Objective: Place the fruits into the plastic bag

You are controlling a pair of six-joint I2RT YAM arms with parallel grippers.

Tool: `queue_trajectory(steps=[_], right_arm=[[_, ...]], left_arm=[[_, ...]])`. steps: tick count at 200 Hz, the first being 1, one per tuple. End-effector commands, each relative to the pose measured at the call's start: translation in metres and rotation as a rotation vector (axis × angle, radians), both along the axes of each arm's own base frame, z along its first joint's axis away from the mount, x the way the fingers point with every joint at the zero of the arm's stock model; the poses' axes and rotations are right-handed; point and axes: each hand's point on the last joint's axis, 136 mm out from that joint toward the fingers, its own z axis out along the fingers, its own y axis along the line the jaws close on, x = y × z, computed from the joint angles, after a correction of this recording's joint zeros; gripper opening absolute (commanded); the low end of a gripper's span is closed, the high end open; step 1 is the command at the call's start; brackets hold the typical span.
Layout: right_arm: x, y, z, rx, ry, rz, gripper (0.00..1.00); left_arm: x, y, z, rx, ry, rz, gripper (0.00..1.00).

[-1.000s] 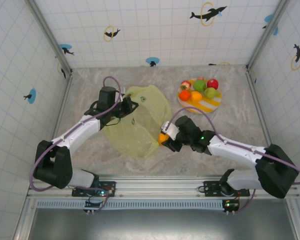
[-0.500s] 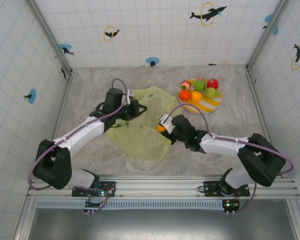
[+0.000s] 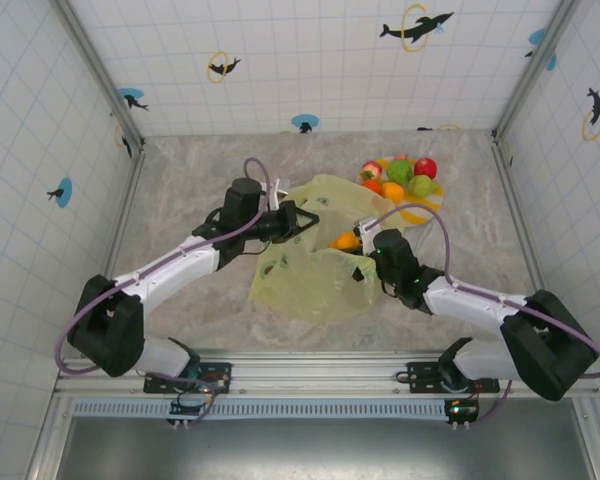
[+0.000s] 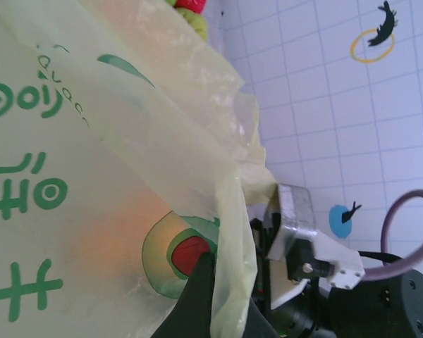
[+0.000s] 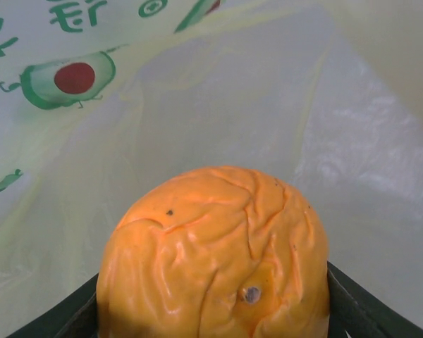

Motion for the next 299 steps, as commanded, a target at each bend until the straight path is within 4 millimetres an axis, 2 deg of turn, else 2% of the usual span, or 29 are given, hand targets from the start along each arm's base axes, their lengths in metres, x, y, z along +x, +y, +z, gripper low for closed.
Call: queue_trajectory(steps=[1, 47, 62, 64, 66, 100, 123, 159, 207, 217, 224, 251, 255, 263, 284, 299], right_arm=[[0.001, 0.011, -0.007, 0.102, 0.100, -0.054, 0.47], [0.015, 0.037, -0.023, 0.199, 0.240, -0.149, 0.49], [0.019, 0.050, -0.021, 0.256, 0.270, -0.152, 0.51], [0.019, 0.052, -0.020, 0.264, 0.274, -0.150, 0.52], [0.020, 0.054, -0.020, 0.272, 0.277, -0.152, 0.52], [0.025, 0.079, -0.008, 0.386, 0.316, -0.114, 0.59], [0.026, 0.082, -0.003, 0.409, 0.320, -0.098, 0.67], [0.023, 0.067, -0.003, 0.392, 0.306, -0.112, 0.76], [0.016, 0.049, -0.005, 0.259, 0.262, -0.088, 0.85], [0.014, 0.048, -0.005, 0.232, 0.256, -0.072, 0.86], [0.013, 0.049, -0.003, 0.218, 0.251, -0.055, 0.86], [0.009, 0.059, 0.011, 0.181, 0.221, 0.044, 0.85], [0.008, 0.061, 0.013, 0.175, 0.217, 0.062, 0.85], [0.007, 0.064, 0.019, 0.162, 0.205, 0.096, 0.84], [0.007, 0.068, 0.029, 0.105, 0.175, 0.159, 0.82], [0.012, 0.061, 0.025, 0.010, 0.176, 0.147, 0.81]], left_arm=[[0.002, -0.016, 0.011, -0.051, -0.006, -0.040, 0.00], [0.004, -0.028, -0.004, -0.050, 0.020, -0.084, 0.00], [0.004, -0.029, -0.010, -0.043, 0.028, -0.093, 0.00], [0.007, -0.032, 0.000, -0.056, 0.007, -0.094, 0.00], [0.007, -0.033, 0.002, -0.058, 0.003, -0.097, 0.00], [0.008, -0.035, -0.001, -0.052, 0.000, -0.119, 0.00], [0.009, -0.034, -0.001, -0.044, -0.015, -0.123, 0.00], [0.016, -0.025, 0.003, -0.046, -0.032, -0.106, 0.00], [0.042, 0.015, -0.007, 0.020, -0.033, 0.038, 0.00], [0.048, 0.023, -0.003, 0.023, -0.045, 0.069, 0.00], [0.049, 0.032, -0.012, 0.041, -0.028, 0.095, 0.00], [0.059, 0.059, -0.018, 0.096, -0.034, 0.193, 0.00], [0.067, 0.072, -0.019, 0.106, -0.036, 0.235, 0.00], [0.070, 0.083, -0.022, 0.130, -0.036, 0.270, 0.00], [0.074, 0.101, -0.025, 0.172, -0.049, 0.323, 0.00], [0.074, 0.109, -0.026, 0.189, -0.058, 0.335, 0.00]])
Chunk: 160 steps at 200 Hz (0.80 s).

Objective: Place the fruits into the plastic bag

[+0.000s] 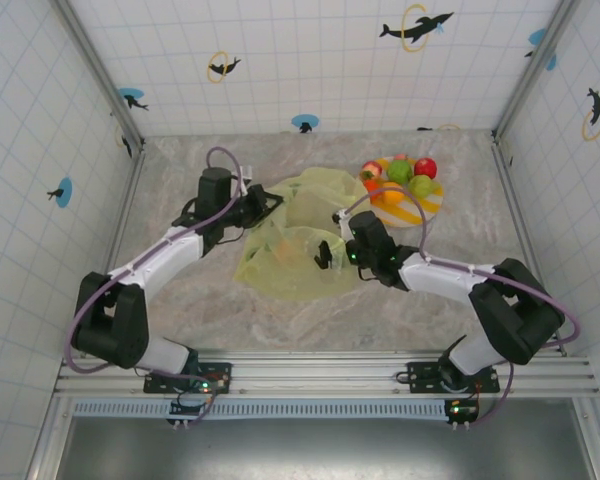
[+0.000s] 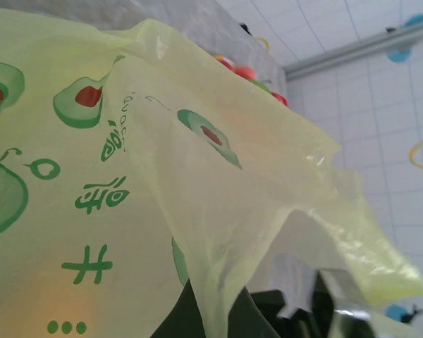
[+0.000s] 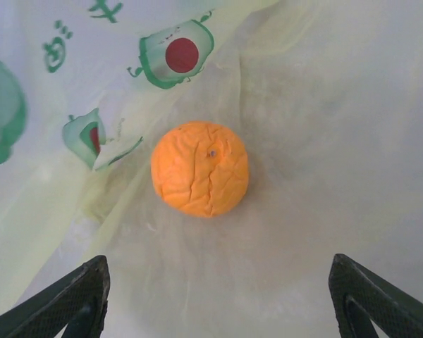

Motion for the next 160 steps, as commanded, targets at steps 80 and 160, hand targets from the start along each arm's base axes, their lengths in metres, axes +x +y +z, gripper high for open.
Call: queue_trajectory(steps=[80, 160], right_arm=[[0.017, -0.031, 0.045, -0.279, -0.161, 0.066, 0.82], [0.048, -0.091, 0.084, -0.167, -0.263, -0.269, 0.86]], left_arm=[[0.003, 0.034, -0.020, 0.135, -0.016, 0.024, 0.00], [0.003, 0.030, -0.030, 0.122, 0.001, -0.005, 0.00]])
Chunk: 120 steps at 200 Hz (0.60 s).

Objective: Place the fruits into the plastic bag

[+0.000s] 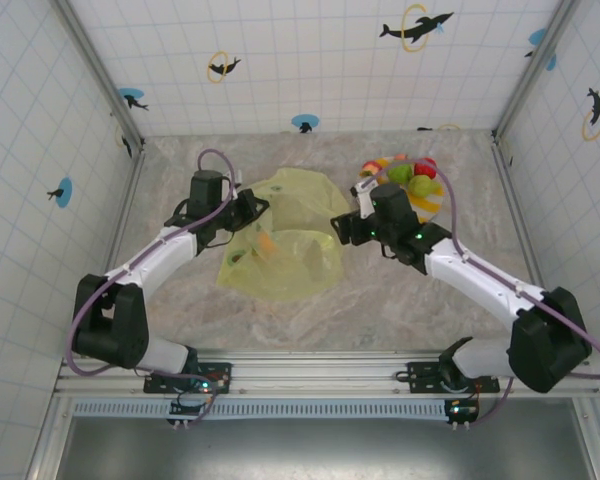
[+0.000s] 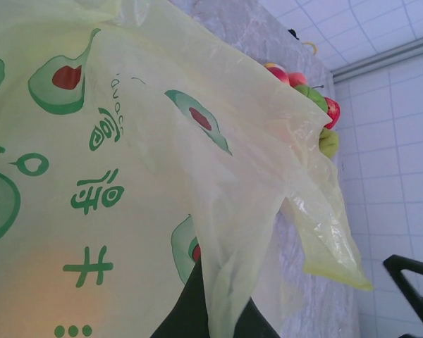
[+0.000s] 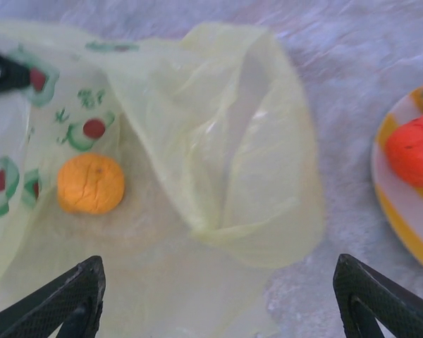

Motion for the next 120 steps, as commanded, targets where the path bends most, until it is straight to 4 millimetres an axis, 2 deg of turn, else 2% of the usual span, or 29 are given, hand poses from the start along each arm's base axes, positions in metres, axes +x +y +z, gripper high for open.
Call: queue_trajectory(steps=[1, 29, 55, 83, 112, 120], right_arm=[[0.012, -0.025, 0.008, 0.034, -0.066, -0.139, 0.86], [0.036, -0.072, 0.010, 0.071, -0.095, -0.318, 0.89], [0.066, -0.114, -0.005, 0.079, -0.059, -0.476, 0.89], [0.095, -0.133, -0.025, 0.067, -0.007, -0.540, 0.90], [0.120, -0.141, -0.057, 0.063, 0.080, -0.561, 0.90], [0.132, -0.140, -0.059, 0.079, 0.069, -0.558, 0.90]], left_arm=[[-0.001, 0.001, -0.007, 0.008, 0.000, -0.022, 0.00], [-0.001, 0.001, -0.006, 0.002, 0.001, -0.025, 0.00], [-0.002, -0.001, -0.008, -0.008, 0.010, -0.031, 0.00], [-0.002, -0.002, -0.009, -0.015, 0.019, -0.031, 0.00], [-0.003, -0.003, -0.008, -0.026, 0.024, -0.032, 0.00], [-0.003, -0.003, -0.008, -0.028, 0.027, -0.033, 0.00]])
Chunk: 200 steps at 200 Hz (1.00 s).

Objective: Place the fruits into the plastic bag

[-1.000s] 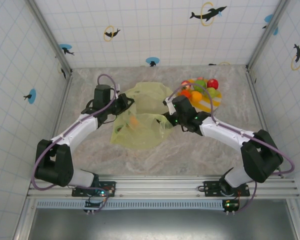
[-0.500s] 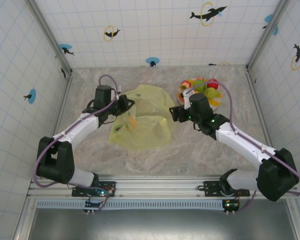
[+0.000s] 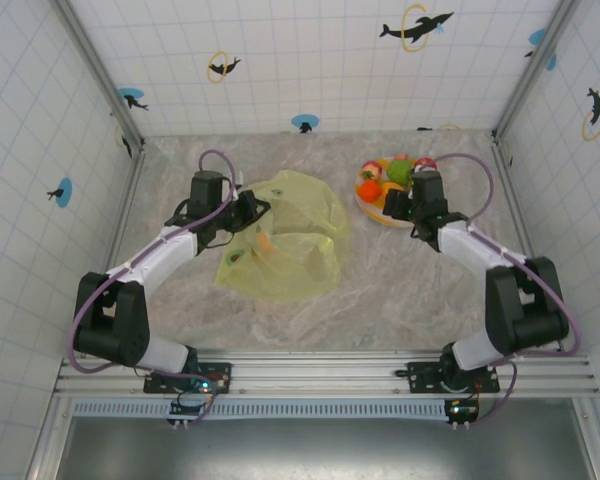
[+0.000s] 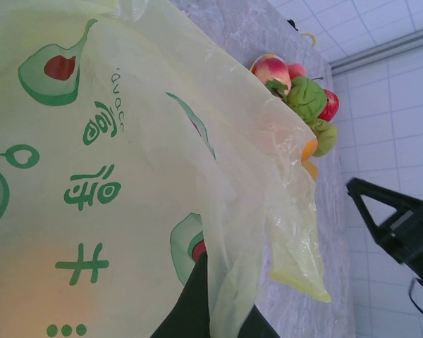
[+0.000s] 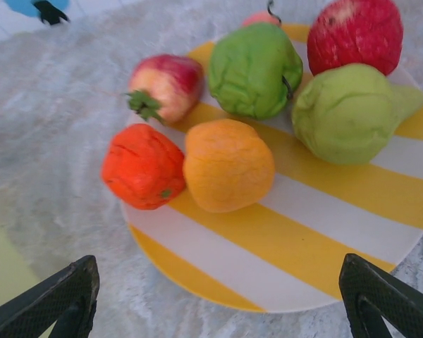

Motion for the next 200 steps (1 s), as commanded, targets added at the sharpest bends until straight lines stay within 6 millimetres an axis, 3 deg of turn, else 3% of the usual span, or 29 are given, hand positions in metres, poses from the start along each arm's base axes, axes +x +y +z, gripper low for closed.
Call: queue_trajectory(steps=[1, 43, 103, 149, 200], right_arm=[[0.033, 0.002, 0.011, 0.058, -0.057, -0.013, 0.90], [0.067, 0.011, -0.018, 0.094, 0.016, 0.036, 0.88], [0.092, 0.008, -0.046, 0.038, 0.094, 0.038, 0.83], [0.095, 0.003, -0.062, -0.001, 0.122, 0.038, 0.80], [0.090, 0.004, -0.072, 0.003, 0.143, 0.059, 0.66]], left_arm=[[0.000, -0.001, -0.005, -0.015, 0.010, -0.012, 0.00], [0.000, -0.002, -0.004, -0.019, 0.014, -0.016, 0.00], [0.001, -0.003, -0.005, -0.020, 0.019, -0.021, 0.00], [-0.001, -0.003, -0.009, -0.018, 0.027, -0.025, 0.00], [-0.004, -0.002, -0.014, -0.013, 0.036, -0.026, 0.00]])
